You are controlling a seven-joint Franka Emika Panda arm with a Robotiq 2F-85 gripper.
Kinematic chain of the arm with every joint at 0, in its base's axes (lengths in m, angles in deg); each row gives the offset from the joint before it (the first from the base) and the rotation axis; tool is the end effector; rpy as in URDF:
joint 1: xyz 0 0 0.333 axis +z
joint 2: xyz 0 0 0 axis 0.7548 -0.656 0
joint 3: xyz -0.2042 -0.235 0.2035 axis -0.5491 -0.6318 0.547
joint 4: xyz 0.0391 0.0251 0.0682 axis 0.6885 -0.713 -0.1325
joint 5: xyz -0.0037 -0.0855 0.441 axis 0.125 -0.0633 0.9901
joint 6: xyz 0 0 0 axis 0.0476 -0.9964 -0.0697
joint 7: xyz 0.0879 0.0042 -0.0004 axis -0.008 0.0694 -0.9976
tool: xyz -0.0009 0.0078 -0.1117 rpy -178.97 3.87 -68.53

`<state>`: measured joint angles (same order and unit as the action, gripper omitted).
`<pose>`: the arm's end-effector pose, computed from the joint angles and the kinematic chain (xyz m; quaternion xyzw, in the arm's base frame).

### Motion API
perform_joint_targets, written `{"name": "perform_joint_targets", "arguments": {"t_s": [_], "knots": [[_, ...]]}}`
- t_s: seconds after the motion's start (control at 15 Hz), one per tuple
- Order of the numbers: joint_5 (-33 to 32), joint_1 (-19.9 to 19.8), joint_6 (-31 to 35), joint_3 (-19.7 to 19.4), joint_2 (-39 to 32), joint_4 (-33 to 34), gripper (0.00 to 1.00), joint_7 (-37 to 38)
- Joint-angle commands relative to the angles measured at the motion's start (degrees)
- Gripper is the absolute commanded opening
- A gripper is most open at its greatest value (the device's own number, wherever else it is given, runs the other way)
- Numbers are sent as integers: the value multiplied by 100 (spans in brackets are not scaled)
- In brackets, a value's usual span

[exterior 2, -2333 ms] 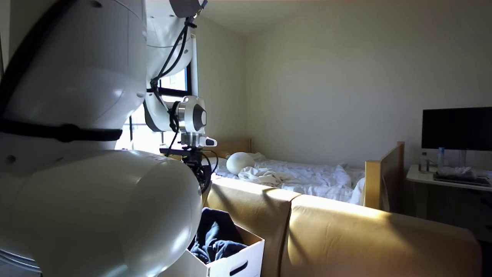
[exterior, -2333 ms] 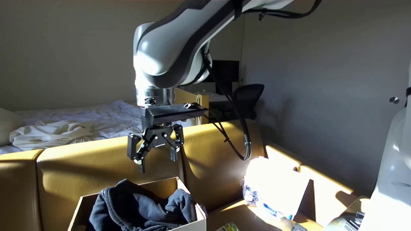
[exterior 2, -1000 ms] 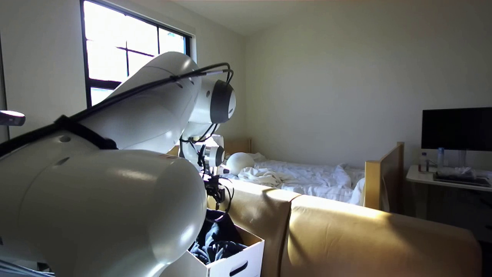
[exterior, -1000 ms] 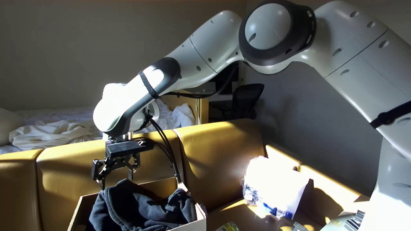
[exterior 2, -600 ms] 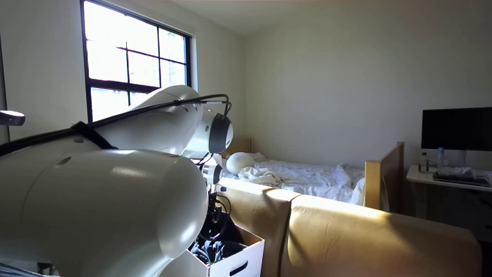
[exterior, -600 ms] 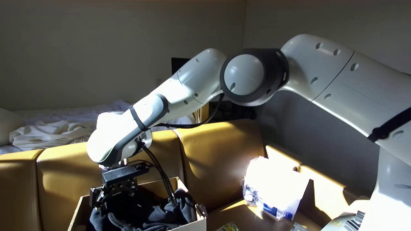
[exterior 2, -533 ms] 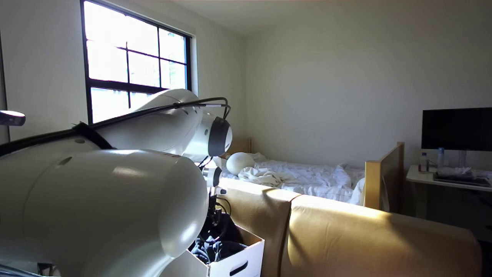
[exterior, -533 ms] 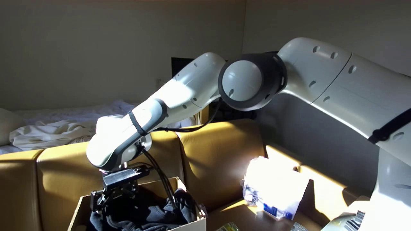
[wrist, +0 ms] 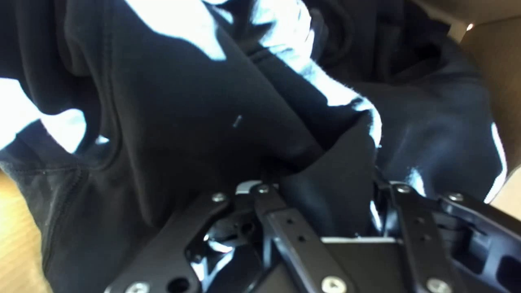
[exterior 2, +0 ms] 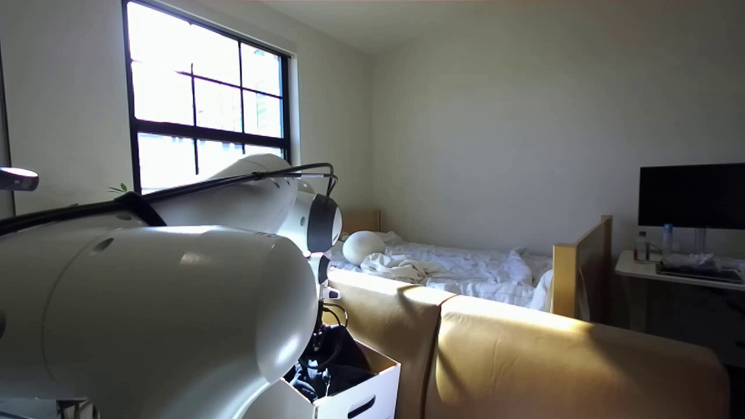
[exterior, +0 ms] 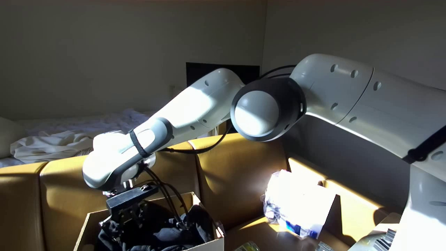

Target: Take the hoodie from the box and put it on the table

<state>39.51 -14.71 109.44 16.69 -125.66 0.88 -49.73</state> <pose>0.6554 0.5337 0.0676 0.9835 0.1471 -0.1050 0.0029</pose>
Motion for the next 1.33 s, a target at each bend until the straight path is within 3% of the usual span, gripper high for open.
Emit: {"name": "perform_joint_targets", "arguments": {"t_s": [0.0, 0.2, 0.6, 0.87, 1.07, 1.27], "knots": [[404, -386, -677, 494, -92, 217, 20, -754], [654, -644, -1206, 725, 129, 116, 9, -888], [452, -666, -1240, 781, 1028, 13, 10, -614], [9, -418, -1346, 589, 1772, -9, 9, -500], [-352, -265, -1442, 276, 2313, 20, 9, 174], [-231, -390, -1306, 114, 2819, -45, 9, 781]]}}
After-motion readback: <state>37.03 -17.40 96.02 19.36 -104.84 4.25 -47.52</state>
